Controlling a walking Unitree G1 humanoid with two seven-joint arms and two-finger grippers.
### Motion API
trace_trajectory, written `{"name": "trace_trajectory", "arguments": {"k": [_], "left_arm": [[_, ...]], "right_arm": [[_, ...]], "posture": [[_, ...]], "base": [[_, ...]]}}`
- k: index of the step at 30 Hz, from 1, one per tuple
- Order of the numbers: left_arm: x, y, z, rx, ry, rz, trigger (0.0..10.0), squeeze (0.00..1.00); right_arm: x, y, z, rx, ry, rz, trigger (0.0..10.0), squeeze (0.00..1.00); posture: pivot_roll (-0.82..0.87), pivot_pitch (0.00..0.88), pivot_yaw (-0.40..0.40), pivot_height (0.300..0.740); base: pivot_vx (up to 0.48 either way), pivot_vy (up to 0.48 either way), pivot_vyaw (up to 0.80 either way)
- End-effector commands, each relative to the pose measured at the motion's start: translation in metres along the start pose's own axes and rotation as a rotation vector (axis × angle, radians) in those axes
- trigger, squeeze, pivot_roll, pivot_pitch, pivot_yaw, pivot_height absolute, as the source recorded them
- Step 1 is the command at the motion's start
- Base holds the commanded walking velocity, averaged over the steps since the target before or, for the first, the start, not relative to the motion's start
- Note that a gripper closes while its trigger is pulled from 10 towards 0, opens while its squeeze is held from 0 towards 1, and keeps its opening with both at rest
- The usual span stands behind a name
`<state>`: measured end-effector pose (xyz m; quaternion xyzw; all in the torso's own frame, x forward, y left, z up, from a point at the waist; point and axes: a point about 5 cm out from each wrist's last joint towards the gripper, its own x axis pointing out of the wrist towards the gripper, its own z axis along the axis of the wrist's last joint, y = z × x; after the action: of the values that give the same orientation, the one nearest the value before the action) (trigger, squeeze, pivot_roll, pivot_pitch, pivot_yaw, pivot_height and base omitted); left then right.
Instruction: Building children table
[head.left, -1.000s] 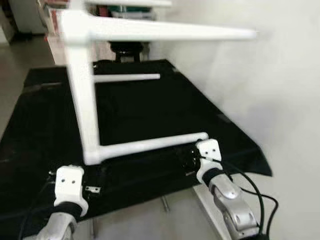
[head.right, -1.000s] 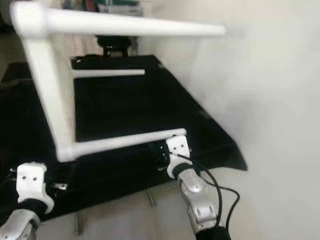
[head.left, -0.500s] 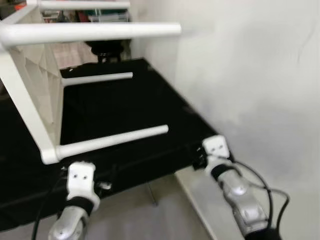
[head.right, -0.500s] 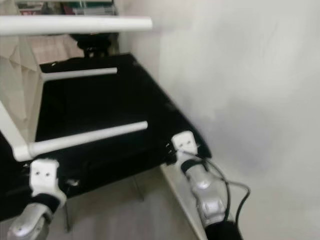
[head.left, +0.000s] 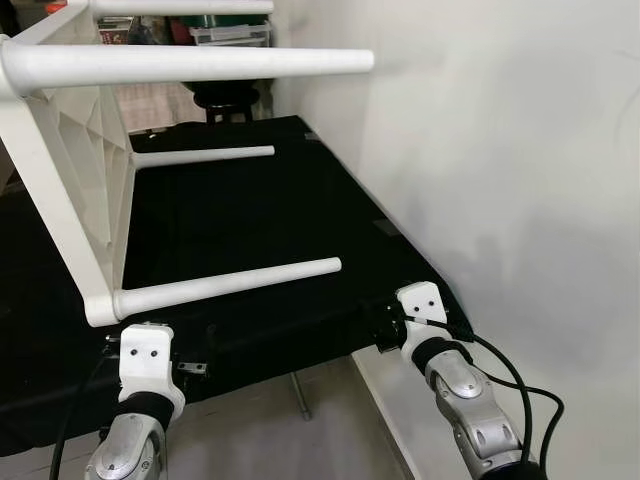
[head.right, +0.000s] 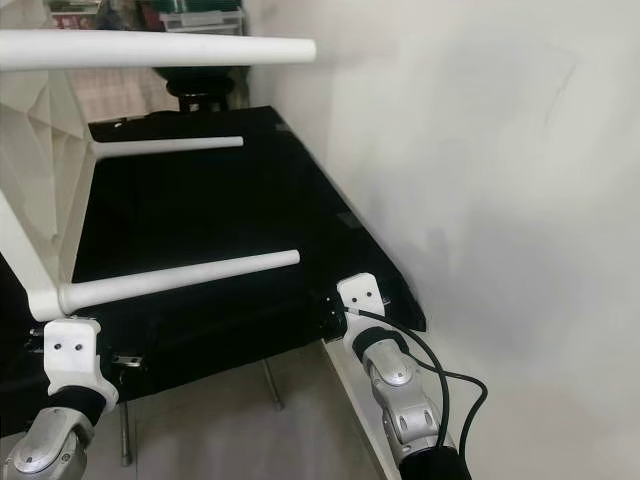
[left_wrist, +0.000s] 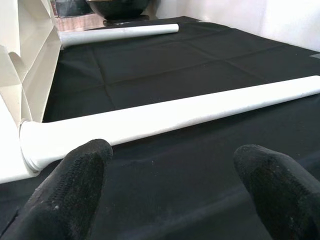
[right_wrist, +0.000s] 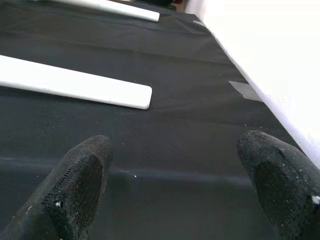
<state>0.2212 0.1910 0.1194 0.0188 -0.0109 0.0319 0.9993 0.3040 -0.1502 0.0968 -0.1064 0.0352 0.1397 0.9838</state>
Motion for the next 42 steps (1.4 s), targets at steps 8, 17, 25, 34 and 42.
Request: {"name": "trace_trajectory", "arguments": {"k": [8,17,25,34,42], "left_arm": [[0.0025,-0.0051,-0.0036,0.001,0.018,-0.028,10.0,0.00],[0.0036,-0.0065,-0.0031,0.013,0.013,-0.043,10.0,0.00],[0.0021,-0.0053,-0.0015,0.038,0.010,-0.057,10.0,0.00],[0.0024,-0.0042,0.0001,0.062,0.008,-0.074,10.0,0.00],[0.0011,-0.0044,0.0005,0.062,0.008,-0.073,10.0,0.00]], "right_arm": [[0.0027,-0.0042,0.0021,0.002,-0.017,0.001,10.0,0.00],[0.0036,-0.0036,0.0014,0.008,-0.020,0.001,10.0,0.00],[0.0029,-0.0016,0.0025,0.014,-0.023,-0.004,10.0,0.00],[0.0035,-0.0010,0.0023,0.006,-0.012,-0.023,10.0,0.00],[0.0023,-0.0007,0.0039,0.021,-0.027,-0.019,10.0,0.00]], "posture": [[-0.21,0.000,-0.051,0.740],[-0.21,0.000,-0.057,0.740],[-0.20,0.007,-0.043,0.740],[-0.18,0.008,-0.038,0.740],[-0.18,0.014,-0.038,0.740]], "base": [[0.000,0.000,0.00],[0.000,0.000,0.00],[0.033,0.000,0.00],[0.300,0.000,0.07],[0.298,0.000,0.13]]}}
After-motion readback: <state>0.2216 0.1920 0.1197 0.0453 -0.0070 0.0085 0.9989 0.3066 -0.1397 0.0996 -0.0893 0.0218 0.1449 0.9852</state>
